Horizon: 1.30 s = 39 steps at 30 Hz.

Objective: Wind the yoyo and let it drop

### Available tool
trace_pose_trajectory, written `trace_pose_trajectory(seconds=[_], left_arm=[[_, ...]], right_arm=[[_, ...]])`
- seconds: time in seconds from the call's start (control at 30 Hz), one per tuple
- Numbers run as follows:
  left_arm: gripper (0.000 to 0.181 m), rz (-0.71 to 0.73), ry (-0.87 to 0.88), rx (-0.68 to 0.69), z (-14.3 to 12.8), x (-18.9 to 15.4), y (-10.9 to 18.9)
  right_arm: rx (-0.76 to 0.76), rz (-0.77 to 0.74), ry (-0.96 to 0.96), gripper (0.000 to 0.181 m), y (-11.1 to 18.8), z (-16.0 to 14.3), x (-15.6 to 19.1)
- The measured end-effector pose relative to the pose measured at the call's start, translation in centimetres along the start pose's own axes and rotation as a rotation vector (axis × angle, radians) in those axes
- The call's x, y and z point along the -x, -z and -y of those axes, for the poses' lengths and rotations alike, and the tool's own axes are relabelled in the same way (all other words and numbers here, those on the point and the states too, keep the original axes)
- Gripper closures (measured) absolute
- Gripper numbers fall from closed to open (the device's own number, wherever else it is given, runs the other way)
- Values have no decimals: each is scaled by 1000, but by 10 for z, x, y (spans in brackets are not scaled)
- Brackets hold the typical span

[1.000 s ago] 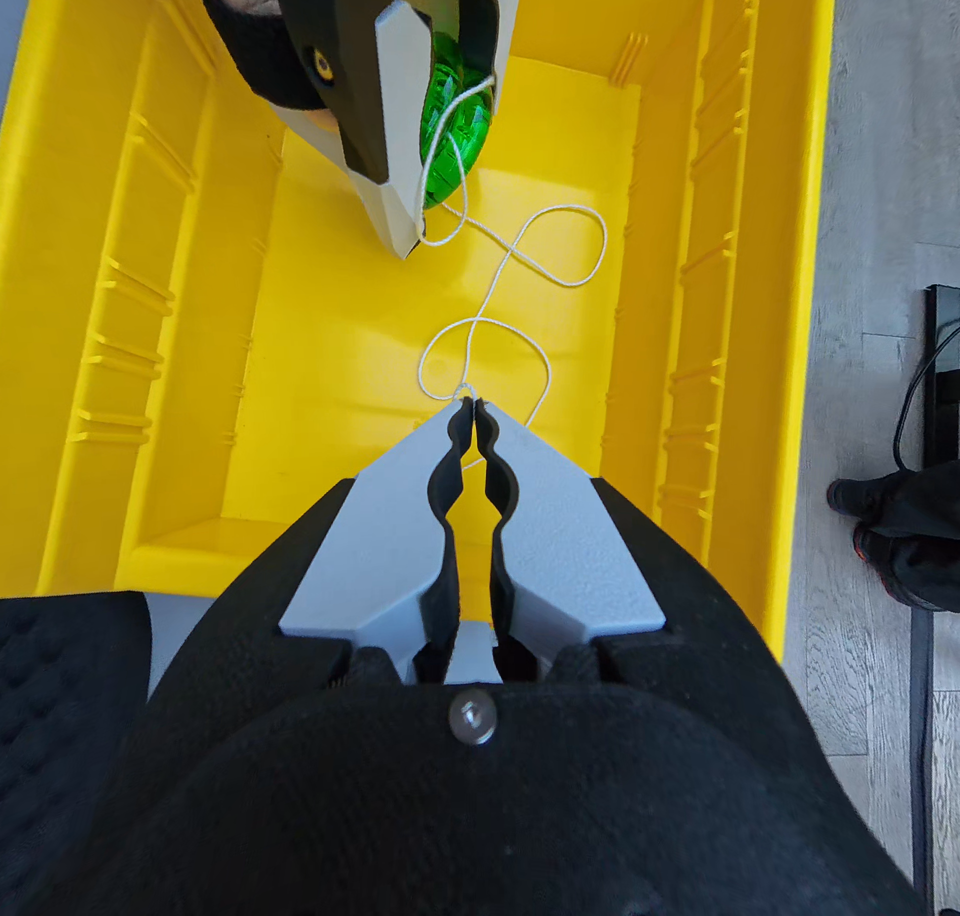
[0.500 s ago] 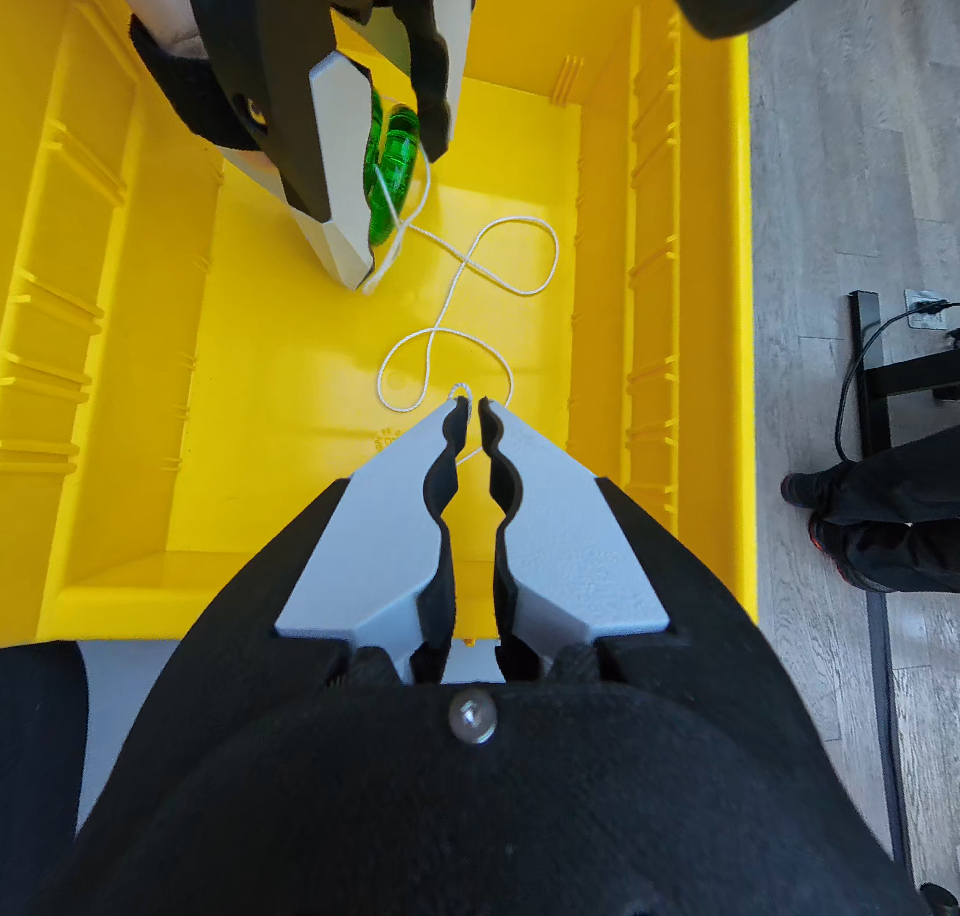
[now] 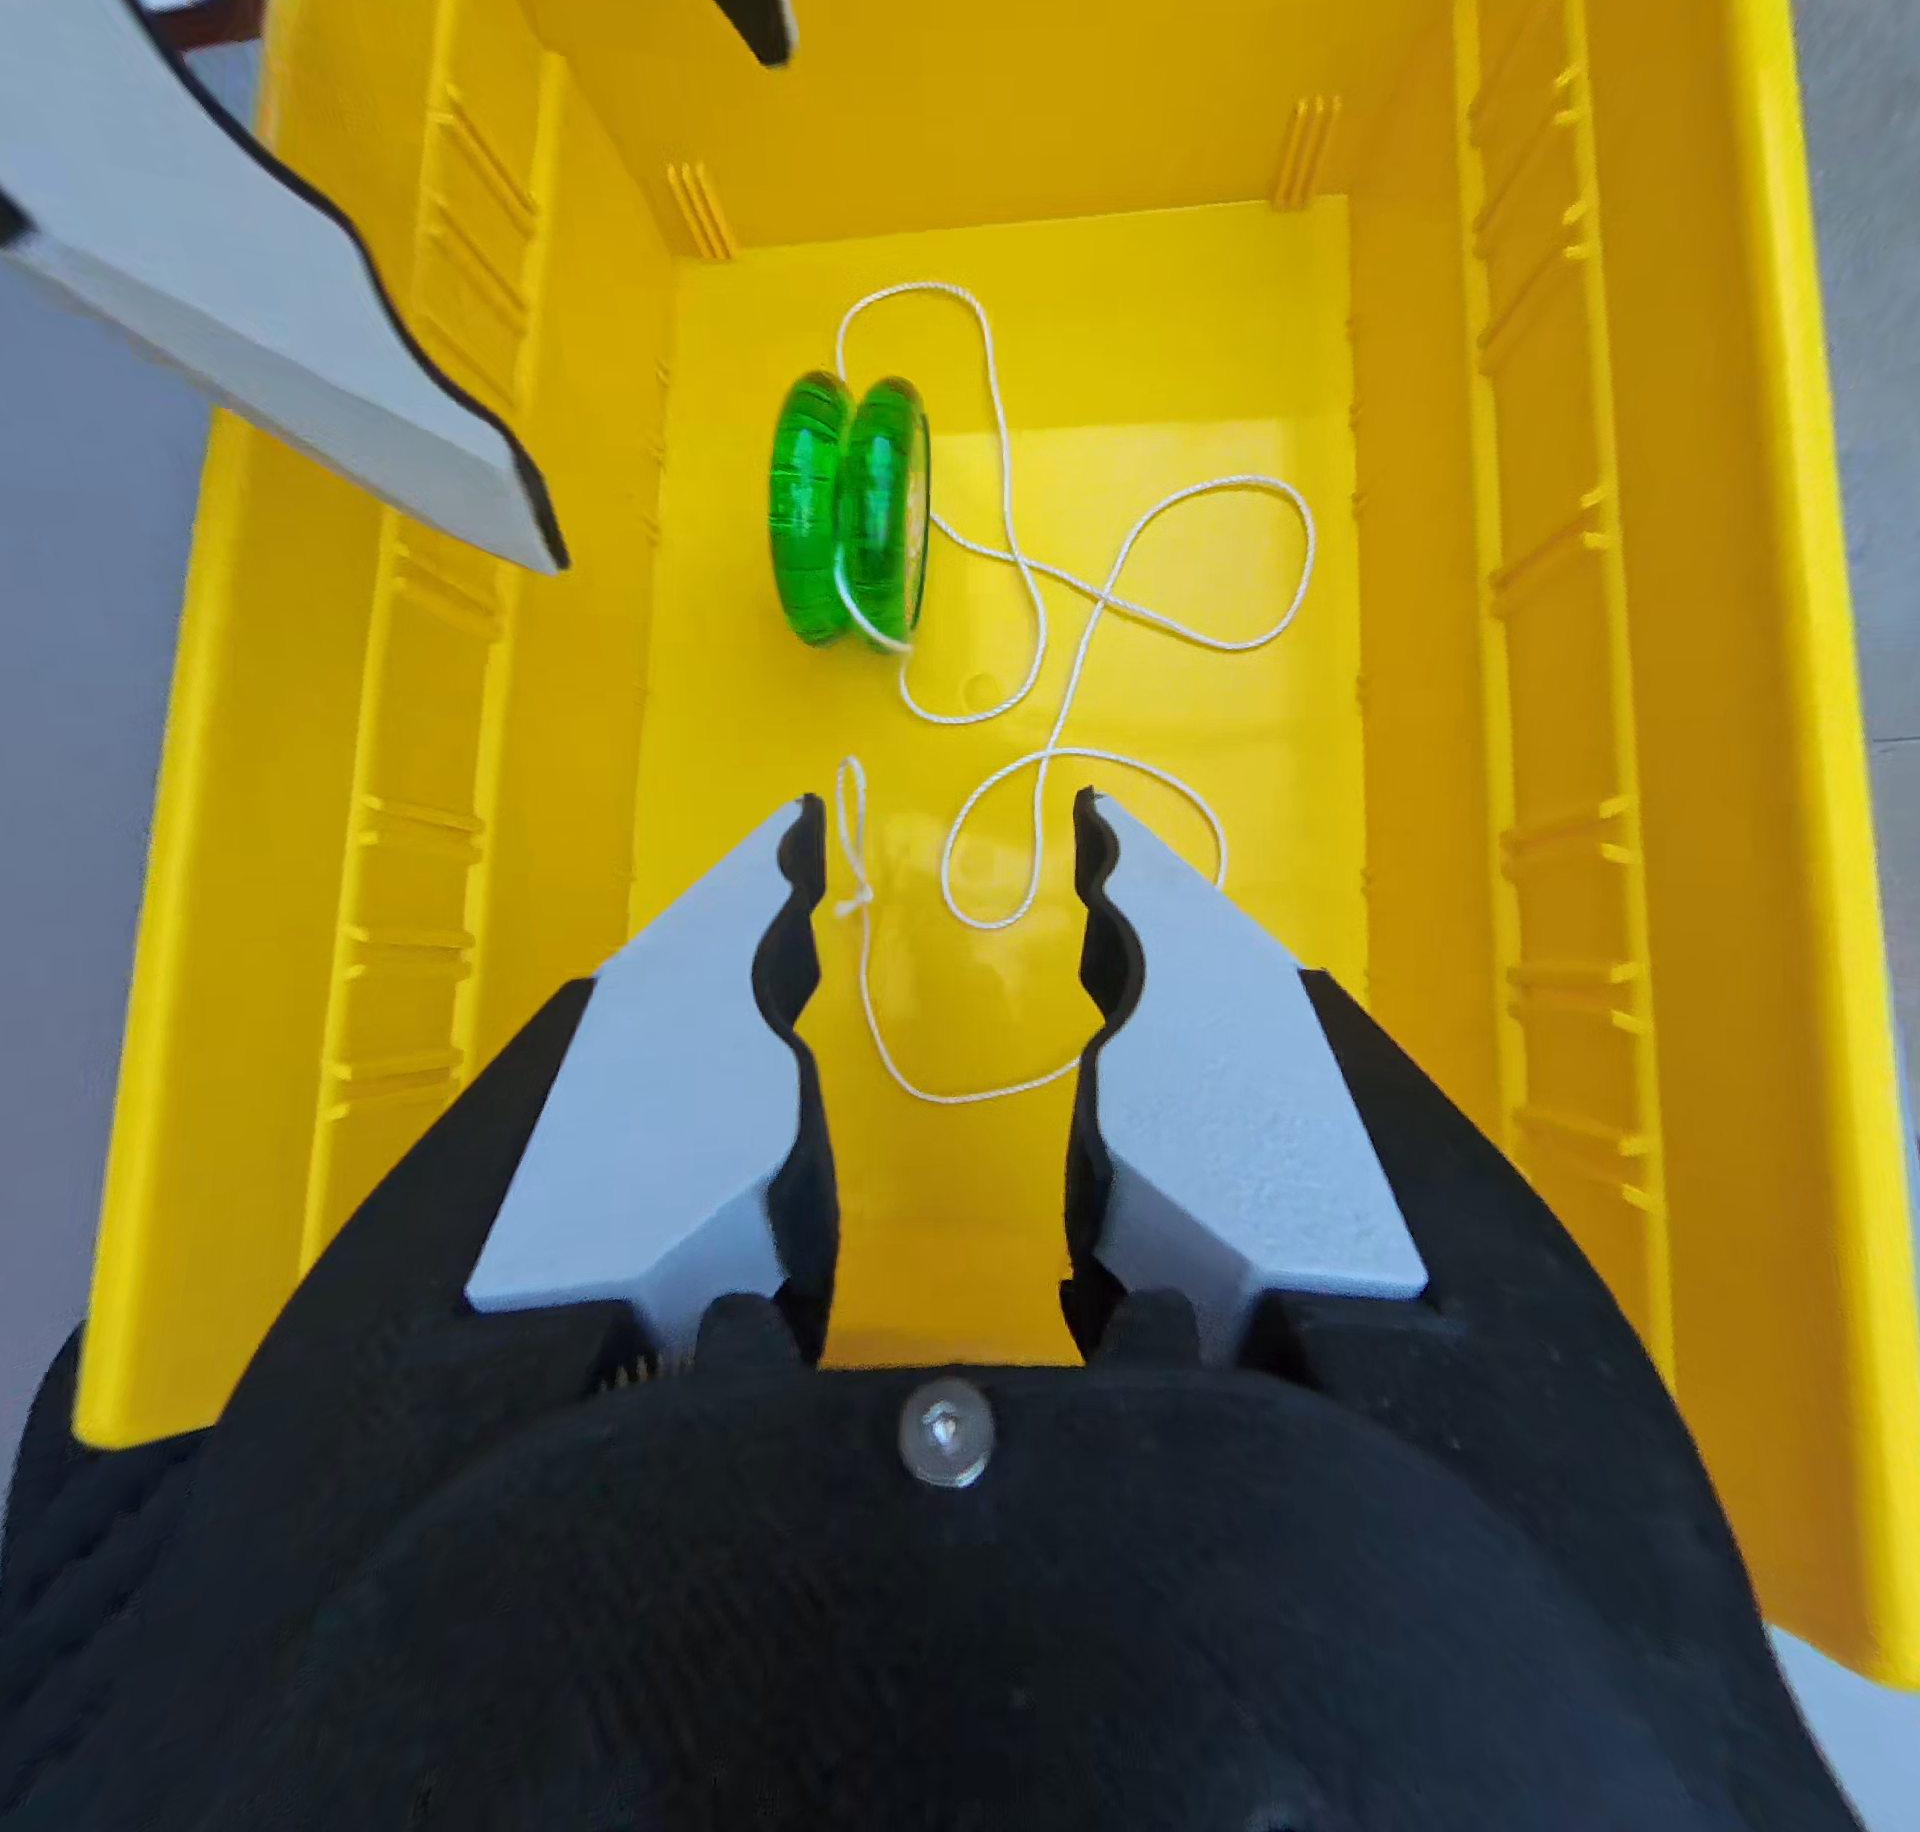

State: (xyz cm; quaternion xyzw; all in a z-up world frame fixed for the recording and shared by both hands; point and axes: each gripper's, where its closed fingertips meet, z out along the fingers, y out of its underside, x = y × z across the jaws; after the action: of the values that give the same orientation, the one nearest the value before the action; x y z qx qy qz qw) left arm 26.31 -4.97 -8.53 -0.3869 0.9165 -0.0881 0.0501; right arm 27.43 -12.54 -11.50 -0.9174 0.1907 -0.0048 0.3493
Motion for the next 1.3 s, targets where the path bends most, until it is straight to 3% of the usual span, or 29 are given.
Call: trace_pose_trajectory(seconds=[0.13,0.23,0.37,0.53,0.63,0.77,1.0,1.17,1.3], left_arm=[[94,19,158,-232,0,-18,60],[93,23,337,-448,-23,-46,115],[94,64,595,-784,-88,-101,193],[99,278,828,-1098,-198,-168,253],[99,434,934,-1077,-262,-207,260],[102,728,1038,-1079,-335,-259,289],[107,1139,1115,-1005,-428,-365,300],[104,1335,1028,-911,-451,-434,289],[110,1412,948,-999,-417,-490,293]], right_arm=[[-66,2,35,133,26,15,6],[-142,-34,49,132,65,30,5],[-254,-102,54,133,119,39,1],[-259,-193,158,134,129,28,-4],[-288,-248,246,133,121,38,-12],[-360,-256,301,132,109,71,-15],[-593,-383,470,130,135,132,10],[-938,-351,462,130,186,136,40],[-1084,-219,417,131,219,100,57]])
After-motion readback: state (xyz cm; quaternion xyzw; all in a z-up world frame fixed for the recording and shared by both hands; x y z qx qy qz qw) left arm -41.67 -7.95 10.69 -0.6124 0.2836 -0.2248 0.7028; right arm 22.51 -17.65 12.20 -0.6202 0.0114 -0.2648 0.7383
